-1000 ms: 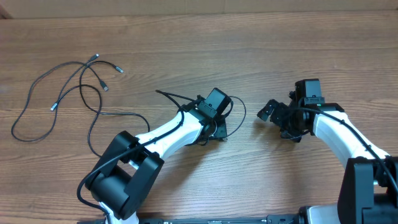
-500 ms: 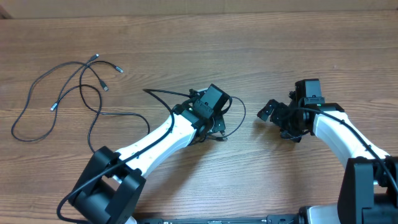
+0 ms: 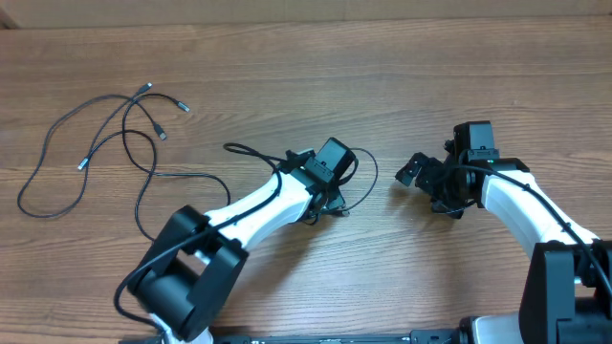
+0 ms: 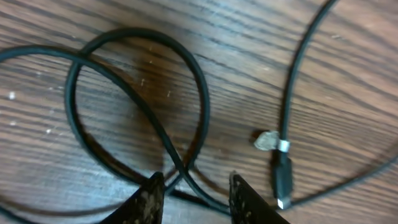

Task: Untangle cables

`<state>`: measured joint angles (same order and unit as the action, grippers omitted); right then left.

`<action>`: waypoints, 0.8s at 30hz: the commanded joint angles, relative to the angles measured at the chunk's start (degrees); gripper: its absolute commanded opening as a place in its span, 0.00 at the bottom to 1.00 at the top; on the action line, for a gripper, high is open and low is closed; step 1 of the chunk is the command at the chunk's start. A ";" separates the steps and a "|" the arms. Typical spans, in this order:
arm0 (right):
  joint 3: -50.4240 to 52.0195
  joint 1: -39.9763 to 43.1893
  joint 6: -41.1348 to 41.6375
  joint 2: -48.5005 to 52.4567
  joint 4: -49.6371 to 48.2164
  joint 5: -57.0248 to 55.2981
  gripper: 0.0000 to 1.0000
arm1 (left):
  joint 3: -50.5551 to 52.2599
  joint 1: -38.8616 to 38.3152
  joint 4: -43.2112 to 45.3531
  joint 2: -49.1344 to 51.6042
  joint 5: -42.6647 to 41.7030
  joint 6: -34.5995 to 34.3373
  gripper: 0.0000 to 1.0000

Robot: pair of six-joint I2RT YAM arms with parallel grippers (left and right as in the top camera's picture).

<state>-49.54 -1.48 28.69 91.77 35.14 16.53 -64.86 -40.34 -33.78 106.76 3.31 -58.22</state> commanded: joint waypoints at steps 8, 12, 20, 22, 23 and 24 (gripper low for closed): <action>-0.35 0.11 -0.04 -0.24 -0.31 0.17 1.00 | 0.35 -0.17 1.22 1.38 4.00 -0.87 0.34; -0.35 0.11 -0.04 -0.24 -0.31 0.17 1.00 | 0.35 -0.15 1.25 1.38 6.82 -0.44 0.28; -0.35 0.11 -0.04 -0.24 -0.31 0.17 1.00 | 0.35 -0.13 2.75 1.38 7.19 6.99 0.14; -0.35 0.11 -0.04 -0.24 -0.31 0.17 1.00 | 0.35 -0.13 2.82 1.38 7.21 7.50 0.15; -0.35 0.11 -0.04 -0.24 -0.31 0.17 1.00 | 0.35 -0.13 2.95 1.38 7.21 7.52 0.15; -0.35 0.11 -0.04 -0.24 -0.31 0.17 1.00 | 0.35 -0.13 3.02 1.38 7.21 7.52 0.15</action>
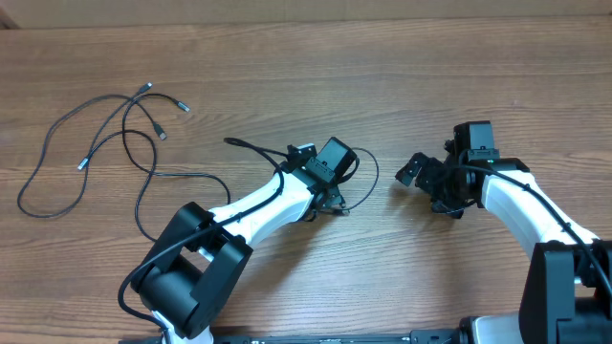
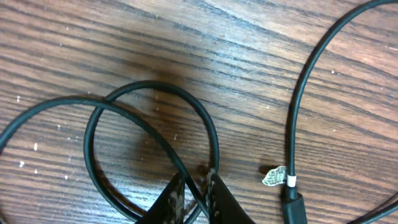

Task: Untangle cables

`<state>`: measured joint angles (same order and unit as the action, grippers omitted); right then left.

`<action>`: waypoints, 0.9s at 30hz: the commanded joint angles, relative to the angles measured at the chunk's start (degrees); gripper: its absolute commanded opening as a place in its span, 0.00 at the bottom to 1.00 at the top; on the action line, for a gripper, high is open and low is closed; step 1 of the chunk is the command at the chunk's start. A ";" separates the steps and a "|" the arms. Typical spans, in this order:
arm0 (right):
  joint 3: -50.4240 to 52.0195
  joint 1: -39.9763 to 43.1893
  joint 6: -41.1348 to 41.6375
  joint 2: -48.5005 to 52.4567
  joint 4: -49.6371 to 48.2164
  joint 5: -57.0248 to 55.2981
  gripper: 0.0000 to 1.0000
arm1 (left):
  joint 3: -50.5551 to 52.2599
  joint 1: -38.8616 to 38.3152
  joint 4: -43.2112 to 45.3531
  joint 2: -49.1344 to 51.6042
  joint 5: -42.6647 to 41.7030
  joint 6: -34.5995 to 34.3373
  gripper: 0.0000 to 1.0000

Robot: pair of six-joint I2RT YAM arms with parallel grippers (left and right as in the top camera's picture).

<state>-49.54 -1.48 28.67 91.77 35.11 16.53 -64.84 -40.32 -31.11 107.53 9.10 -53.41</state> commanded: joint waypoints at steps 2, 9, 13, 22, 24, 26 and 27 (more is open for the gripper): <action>-0.35 0.11 -0.02 -0.24 -0.28 0.17 1.00 | 0.33 -0.09 0.44 0.61 1.49 3.50 0.15; -0.35 0.11 -0.02 -0.24 -0.28 0.17 1.00 | 0.33 -0.11 1.36 0.61 1.81 5.84 0.19; -0.35 0.11 -0.02 -0.24 -0.31 0.17 1.00 | 0.33 -0.11 1.33 0.61 1.01 5.57 0.30; -0.35 0.11 -0.02 -0.24 -0.31 0.17 1.00 | 0.33 -0.24 1.33 0.61 -6.01 4.90 0.33; -0.35 0.11 -0.02 -0.24 -0.28 0.17 1.00 | 0.33 -0.24 1.31 0.66 -6.03 4.04 0.30; -0.35 0.11 -0.02 -0.24 -0.31 0.17 1.00 | 0.33 -0.22 1.33 0.79 -5.99 3.58 0.30; -0.35 0.11 -0.02 -0.24 -0.28 0.17 1.00 | 0.35 -0.22 1.31 0.85 -5.99 3.54 0.30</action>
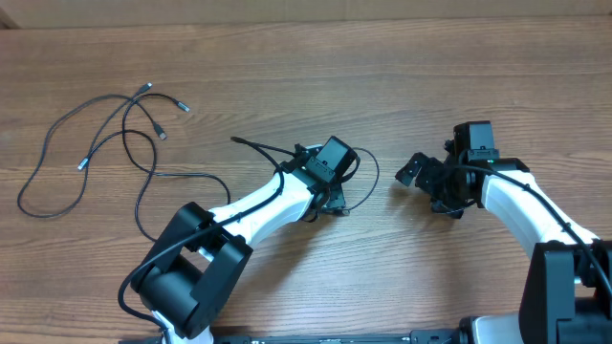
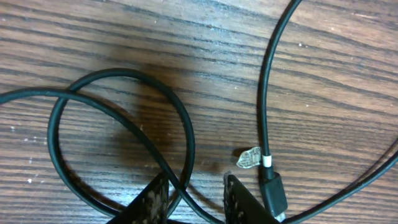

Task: Untangle cables

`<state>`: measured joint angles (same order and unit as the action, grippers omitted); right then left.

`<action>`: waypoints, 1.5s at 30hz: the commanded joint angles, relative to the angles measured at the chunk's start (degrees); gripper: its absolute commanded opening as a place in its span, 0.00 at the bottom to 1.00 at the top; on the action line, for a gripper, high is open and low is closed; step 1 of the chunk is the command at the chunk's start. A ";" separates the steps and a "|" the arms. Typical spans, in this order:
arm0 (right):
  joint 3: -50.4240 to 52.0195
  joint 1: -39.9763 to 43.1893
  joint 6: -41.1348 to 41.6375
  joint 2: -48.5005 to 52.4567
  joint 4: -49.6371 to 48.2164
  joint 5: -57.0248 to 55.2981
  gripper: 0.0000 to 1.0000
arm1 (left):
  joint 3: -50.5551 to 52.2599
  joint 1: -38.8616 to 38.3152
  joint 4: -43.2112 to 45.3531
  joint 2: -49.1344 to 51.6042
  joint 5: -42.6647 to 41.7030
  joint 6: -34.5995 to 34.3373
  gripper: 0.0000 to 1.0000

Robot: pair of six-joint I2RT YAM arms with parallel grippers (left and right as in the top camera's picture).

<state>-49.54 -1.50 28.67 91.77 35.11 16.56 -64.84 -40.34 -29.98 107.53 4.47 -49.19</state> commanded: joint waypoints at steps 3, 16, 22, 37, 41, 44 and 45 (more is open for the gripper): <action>-0.35 0.13 -0.02 -0.24 -0.31 0.15 1.00 | 0.59 -0.46 0.00 0.94 -1.57 -1.42 0.28; -0.35 0.13 -0.02 -0.24 -0.28 0.15 1.00 | 1.22 -1.70 0.85 0.96 -0.09 -3.76 0.22; -0.35 0.13 -0.02 -0.24 -0.31 0.15 1.00 | 1.22 -1.70 0.92 0.96 -1.20 -3.76 0.20; -0.35 0.13 -0.02 -0.24 -0.28 0.15 1.00 | 0.42 0.15 -0.81 -3.58 2.58 -1.55 0.04; -0.35 0.13 -0.02 -0.24 -0.28 0.15 1.00 | 0.44 0.66 -3.52 -4.79 11.65 -1.57 0.05; -0.35 0.13 -0.02 -0.24 -0.28 0.15 1.00 | 0.46 0.68 -5.25 -4.68 12.59 -1.60 0.04; -0.35 0.13 -0.02 -0.24 -0.28 0.15 1.00 | 0.44 0.68 -5.27 -4.68 10.82 -1.62 0.05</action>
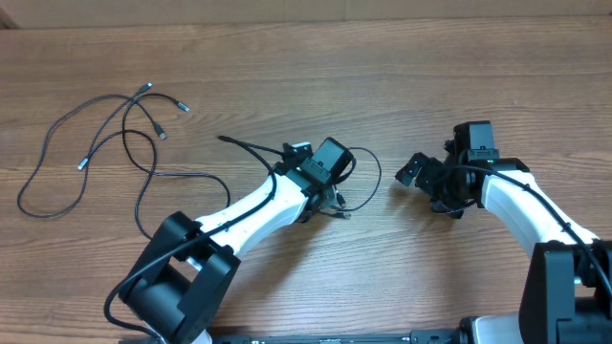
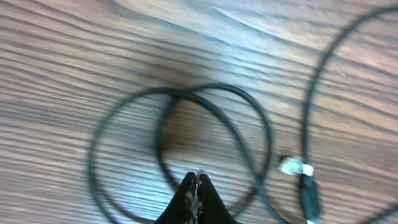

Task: Untangle cables

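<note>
A black cable (image 1: 376, 179) curls in loops around my left gripper (image 1: 325, 203) at the middle of the table. Its free end (image 1: 222, 139) points up-left. In the left wrist view the gripper (image 2: 196, 180) is shut, and a strand of the black cable's loop (image 2: 264, 140) runs into its tips. The cable's plug with a white tag (image 2: 292, 166) lies just to the right. A second tangle of thin dark cables (image 1: 124, 143) lies at the far left. My right gripper (image 1: 413, 172) hovers to the right, apart from both cables.
The wooden table (image 1: 316, 67) carries only the two cable groups. The thin cables' small plugs (image 1: 184, 107) fan out at the upper left. My right arm (image 1: 521, 205) crosses the right side.
My left gripper was open astride the crossing of the loop; now it is shut on a strand. The loop has changed shape, and the cable's free end has shifted slightly left. The right arm has not moved.
My left gripper first stood open over the cable's crossing, then nearly shut on it, then open again a little to one side. Now it is shut on the strand. The far-left tangle and my right arm stayed as they were.
</note>
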`<state>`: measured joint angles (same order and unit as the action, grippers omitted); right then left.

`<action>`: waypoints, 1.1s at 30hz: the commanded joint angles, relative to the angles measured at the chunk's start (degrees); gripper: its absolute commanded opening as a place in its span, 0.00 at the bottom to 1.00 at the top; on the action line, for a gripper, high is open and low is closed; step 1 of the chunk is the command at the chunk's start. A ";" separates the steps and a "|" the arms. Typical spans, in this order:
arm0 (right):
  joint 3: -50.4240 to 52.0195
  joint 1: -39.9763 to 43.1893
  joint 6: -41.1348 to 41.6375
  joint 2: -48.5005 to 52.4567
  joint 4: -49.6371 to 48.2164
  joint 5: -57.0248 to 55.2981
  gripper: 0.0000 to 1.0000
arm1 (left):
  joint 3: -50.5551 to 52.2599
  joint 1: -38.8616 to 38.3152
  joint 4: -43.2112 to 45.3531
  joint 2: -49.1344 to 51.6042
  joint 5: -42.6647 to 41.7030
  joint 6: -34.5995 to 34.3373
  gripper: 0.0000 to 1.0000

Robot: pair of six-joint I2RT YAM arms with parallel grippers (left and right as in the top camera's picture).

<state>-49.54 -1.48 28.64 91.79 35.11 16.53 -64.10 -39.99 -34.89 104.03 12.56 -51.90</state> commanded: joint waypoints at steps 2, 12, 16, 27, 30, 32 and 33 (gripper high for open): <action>-0.35 0.11 0.00 -0.26 -0.28 0.17 1.00 | -0.31 0.31 0.39 -1.18 -2.38 1.07 0.21; -0.35 0.11 0.00 -0.26 -0.28 0.17 1.00 | -0.28 -1.46 8.61 -1.18 -17.59 -6.08 0.43; -0.35 0.11 0.00 -0.26 -0.28 0.17 1.00 | -0.24 -3.26 8.61 -1.07 -14.43 -9.25 0.43; -0.35 0.11 0.00 -0.26 -0.31 0.17 1.00 | -0.24 -6.45 8.63 2.47 -7.17 -12.72 0.38; -0.35 0.11 0.00 -0.26 -0.28 0.17 1.00 | -0.24 -6.45 8.61 3.39 -6.21 -13.09 0.36; -0.35 0.11 0.00 -0.26 -0.31 0.17 1.00 | -0.24 -6.45 8.76 3.98 -6.10 -13.11 0.37; -0.35 0.11 0.00 -0.26 -0.28 0.20 1.00 | -0.24 -6.45 9.11 4.17 -6.10 -13.11 0.39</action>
<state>-49.54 -1.48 28.69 91.77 35.16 16.56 -64.10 -46.26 -26.22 106.74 4.34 -63.55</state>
